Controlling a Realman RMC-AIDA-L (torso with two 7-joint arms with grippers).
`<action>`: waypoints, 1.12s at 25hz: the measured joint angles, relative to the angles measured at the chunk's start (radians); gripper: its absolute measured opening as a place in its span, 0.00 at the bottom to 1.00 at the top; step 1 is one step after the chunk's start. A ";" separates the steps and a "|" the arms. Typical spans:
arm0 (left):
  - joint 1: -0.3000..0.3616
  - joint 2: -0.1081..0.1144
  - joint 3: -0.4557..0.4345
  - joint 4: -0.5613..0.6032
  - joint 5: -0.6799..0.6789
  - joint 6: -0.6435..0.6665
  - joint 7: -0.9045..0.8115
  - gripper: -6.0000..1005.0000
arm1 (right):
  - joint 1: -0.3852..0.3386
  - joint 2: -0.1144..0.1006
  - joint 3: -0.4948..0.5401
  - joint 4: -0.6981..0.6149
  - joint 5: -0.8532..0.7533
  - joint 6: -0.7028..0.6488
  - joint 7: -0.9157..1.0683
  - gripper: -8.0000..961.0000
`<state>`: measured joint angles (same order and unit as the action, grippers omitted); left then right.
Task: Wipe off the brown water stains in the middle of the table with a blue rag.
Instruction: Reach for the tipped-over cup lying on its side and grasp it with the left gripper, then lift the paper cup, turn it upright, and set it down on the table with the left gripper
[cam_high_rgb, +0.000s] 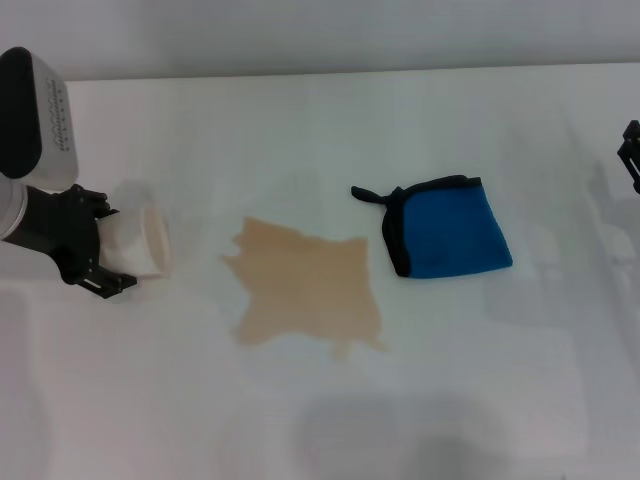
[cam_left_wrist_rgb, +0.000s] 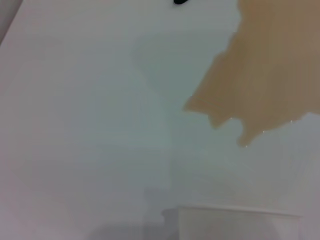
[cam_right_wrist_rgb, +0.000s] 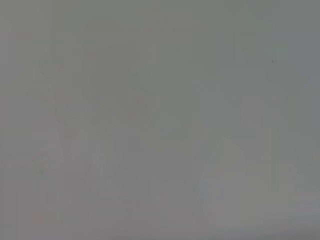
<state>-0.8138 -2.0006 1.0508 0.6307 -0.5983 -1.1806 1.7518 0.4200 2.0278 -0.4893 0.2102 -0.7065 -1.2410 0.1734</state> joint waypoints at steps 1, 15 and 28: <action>0.000 -0.001 -0.001 -0.001 -0.003 0.000 -0.001 0.87 | 0.000 0.000 0.000 0.002 -0.001 0.000 0.000 0.86; 0.038 -0.007 -0.005 0.002 -0.079 -0.009 -0.005 0.74 | -0.002 0.000 -0.003 0.009 -0.001 0.000 0.000 0.86; 0.244 -0.008 -0.106 0.077 -0.501 -0.038 0.084 0.72 | 0.006 0.000 -0.010 0.012 -0.001 0.002 0.000 0.86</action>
<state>-0.5696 -2.0086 0.9451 0.7082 -1.0995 -1.2185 1.8355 0.4261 2.0279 -0.4997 0.2224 -0.7072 -1.2394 0.1734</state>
